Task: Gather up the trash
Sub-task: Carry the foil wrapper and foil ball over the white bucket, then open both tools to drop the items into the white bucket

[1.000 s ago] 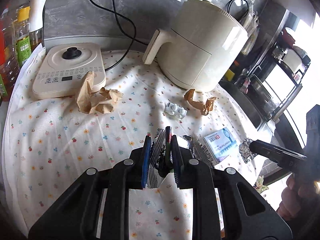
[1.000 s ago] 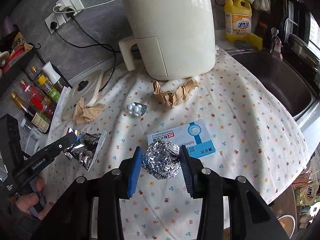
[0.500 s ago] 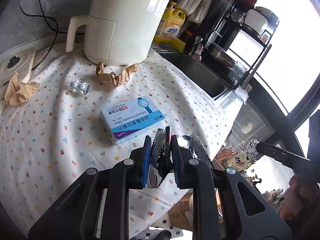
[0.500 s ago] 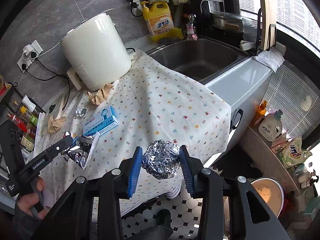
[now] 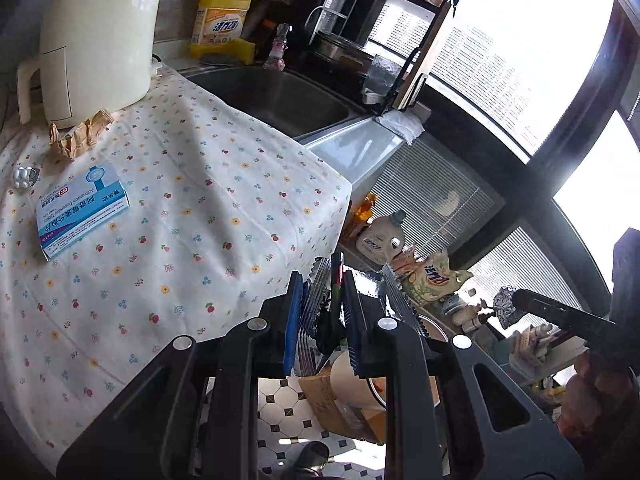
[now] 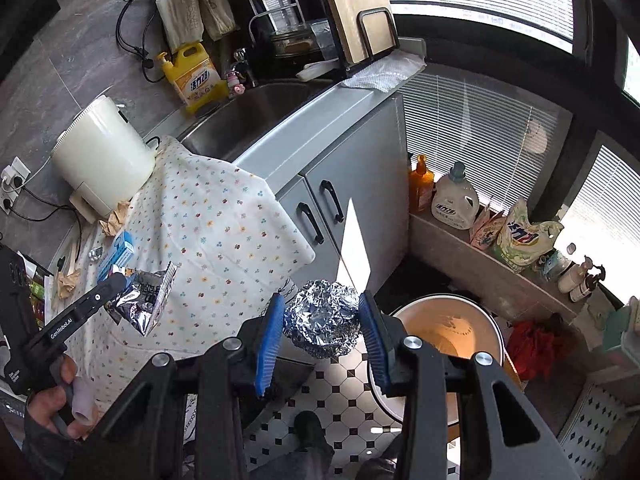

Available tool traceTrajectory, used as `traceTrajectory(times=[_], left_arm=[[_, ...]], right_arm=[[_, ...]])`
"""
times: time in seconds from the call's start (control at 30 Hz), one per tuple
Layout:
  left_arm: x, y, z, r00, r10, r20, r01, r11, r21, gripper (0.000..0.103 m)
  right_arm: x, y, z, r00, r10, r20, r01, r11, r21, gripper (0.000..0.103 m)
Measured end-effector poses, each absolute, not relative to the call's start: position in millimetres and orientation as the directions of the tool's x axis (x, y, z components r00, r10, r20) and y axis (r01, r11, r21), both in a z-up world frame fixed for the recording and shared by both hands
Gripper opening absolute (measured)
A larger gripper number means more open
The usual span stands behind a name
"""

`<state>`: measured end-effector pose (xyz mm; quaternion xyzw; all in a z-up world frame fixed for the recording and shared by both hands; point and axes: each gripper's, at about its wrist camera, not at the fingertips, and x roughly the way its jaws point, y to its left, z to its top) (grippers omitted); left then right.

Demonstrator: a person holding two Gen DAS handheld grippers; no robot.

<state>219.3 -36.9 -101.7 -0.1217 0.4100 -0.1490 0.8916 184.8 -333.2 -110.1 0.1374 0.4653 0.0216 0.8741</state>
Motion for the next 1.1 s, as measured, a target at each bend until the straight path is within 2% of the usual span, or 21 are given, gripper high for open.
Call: traceTrajectory(times=[0.13, 0.2, 0.23, 0.63, 1.1], left_arm=[[213, -77, -108, 0.592, -0.394, -0.703, 0.203, 0.917, -0.343, 0.020], [209, -95, -111, 0.579, -0.405, -0.707, 0.224, 0.913, -0.341, 0.020], [207, -104, -112, 0.574, -0.410, -0.709, 0.234, 0.912, -0.338, 0.020], [206, -197, -122, 0.498, -0.453, -0.740, 0.352, 0.885, -0.306, 0.020], [215, -299, -145, 0.369, -0.518, -0.772, 0.498, 0.811, -0.306, 0.020]], right_arm=[[167, -370, -116, 0.569, 0.119, -0.813, 0.142, 0.961, 0.239, 0.042], [158, -390, -117, 0.584, 0.106, -0.805, 0.172, 0.953, 0.250, 0.061], [154, -398, -117, 0.592, 0.100, -0.800, 0.181, 0.950, 0.253, 0.066], [105, -470, -136, 0.577, 0.081, -0.813, 0.275, 0.918, 0.287, 0.066], [62, -525, -145, 0.560, -0.002, -0.829, 0.400, 0.876, 0.268, 0.073]])
